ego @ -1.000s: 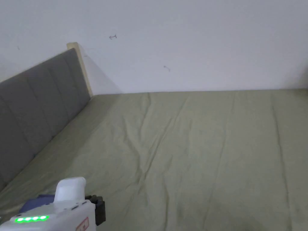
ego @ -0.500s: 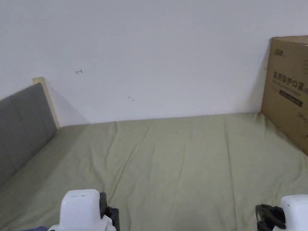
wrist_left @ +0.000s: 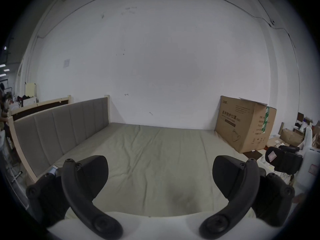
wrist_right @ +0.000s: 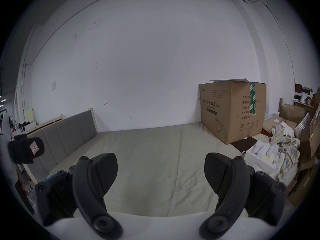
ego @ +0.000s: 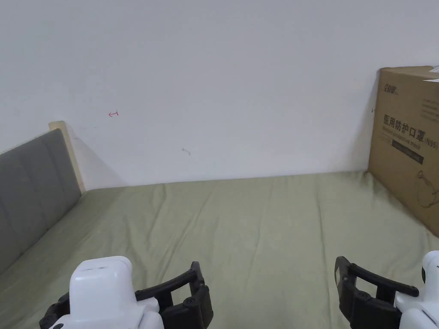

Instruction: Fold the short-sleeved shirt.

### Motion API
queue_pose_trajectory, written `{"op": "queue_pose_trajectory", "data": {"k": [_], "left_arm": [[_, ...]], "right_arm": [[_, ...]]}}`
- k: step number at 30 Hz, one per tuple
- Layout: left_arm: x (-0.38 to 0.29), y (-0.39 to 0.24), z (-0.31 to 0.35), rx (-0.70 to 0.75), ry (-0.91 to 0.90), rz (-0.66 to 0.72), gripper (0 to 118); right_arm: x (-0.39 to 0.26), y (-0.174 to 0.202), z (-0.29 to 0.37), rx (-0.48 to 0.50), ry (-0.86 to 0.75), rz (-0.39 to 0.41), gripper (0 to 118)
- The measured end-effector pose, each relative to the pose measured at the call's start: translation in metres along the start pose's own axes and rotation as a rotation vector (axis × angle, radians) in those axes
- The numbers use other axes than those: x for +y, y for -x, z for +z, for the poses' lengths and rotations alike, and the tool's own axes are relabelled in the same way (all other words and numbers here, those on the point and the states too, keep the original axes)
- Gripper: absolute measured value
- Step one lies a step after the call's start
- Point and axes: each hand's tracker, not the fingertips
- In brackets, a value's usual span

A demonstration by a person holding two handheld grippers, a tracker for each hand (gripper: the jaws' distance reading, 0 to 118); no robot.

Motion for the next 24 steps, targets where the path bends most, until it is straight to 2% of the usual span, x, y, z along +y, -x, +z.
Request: {"op": "queue_pose_trajectory", "data": {"k": [3, 5, 7, 10, 16, 20, 24], "left_arm": [[0.001, -0.006, 0.001, 0.016, 0.030, 0.000, 118], [0.002, -0.014, 0.003, 0.095, 0.046, -0.083, 118], [0.000, -0.022, 0.004, 0.129, 0.023, -0.155, 118], [-0.005, -0.027, 0.005, 0.105, 0.008, -0.212, 118], [-0.005, -0.029, 0.002, 0.144, 0.033, -0.119, 118], [-0.006, -0.028, -0.005, 0.187, 0.096, -0.108, 118], [-0.007, -0.023, -0.006, 0.154, 0.109, -0.107, 118]], "right_arm": [[0.001, 0.007, 0.000, -0.012, -0.016, 0.071, 104], [0.000, 0.011, -0.002, -0.012, -0.013, 0.105, 104], [-0.002, 0.012, -0.004, 0.001, 0.002, 0.105, 104], [-0.005, 0.014, -0.009, 0.016, 0.037, 0.083, 104], [-0.008, 0.016, -0.012, 0.027, 0.060, 0.106, 104], [-0.008, 0.014, -0.014, 0.047, 0.079, 0.098, 104], [-0.010, 0.015, -0.015, 0.047, 0.091, 0.104, 104]]}}
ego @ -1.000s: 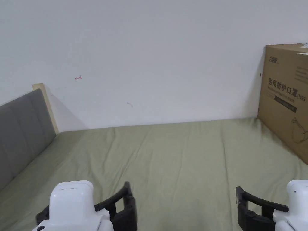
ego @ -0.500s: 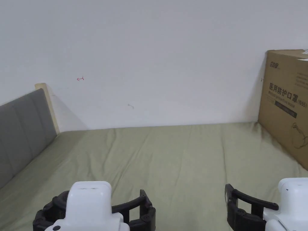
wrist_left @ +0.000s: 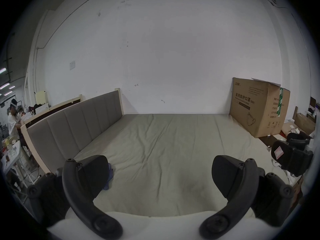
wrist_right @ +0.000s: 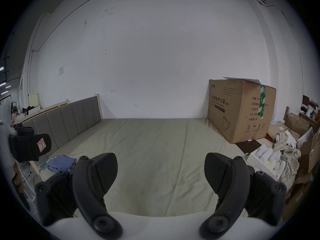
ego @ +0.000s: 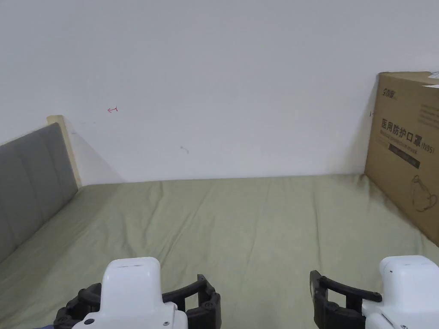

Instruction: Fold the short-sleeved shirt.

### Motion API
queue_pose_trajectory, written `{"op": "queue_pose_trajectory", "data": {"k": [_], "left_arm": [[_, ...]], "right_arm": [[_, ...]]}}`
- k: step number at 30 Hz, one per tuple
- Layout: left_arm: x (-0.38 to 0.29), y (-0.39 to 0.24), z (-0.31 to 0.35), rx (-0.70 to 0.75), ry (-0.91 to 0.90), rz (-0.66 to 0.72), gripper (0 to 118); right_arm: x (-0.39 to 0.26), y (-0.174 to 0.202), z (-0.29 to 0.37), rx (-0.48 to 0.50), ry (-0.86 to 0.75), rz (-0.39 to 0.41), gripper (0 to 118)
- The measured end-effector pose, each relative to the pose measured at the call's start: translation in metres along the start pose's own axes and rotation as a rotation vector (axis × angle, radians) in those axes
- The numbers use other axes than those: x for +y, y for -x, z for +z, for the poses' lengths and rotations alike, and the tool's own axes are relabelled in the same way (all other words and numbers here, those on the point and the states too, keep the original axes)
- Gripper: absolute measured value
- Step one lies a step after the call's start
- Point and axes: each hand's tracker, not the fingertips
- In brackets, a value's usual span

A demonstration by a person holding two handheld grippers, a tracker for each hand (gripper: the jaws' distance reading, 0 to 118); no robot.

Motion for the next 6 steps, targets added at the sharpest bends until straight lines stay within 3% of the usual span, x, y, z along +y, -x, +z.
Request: {"op": "queue_pose_trajectory", "data": {"k": [6], "left_arm": [[0.0046, 0.0079, 0.0022, -0.027, -0.007, 0.052, 118]], "right_arm": [[-0.0003, 0.0029, -0.0002, 0.006, 0.002, 0.013, 104]]}}
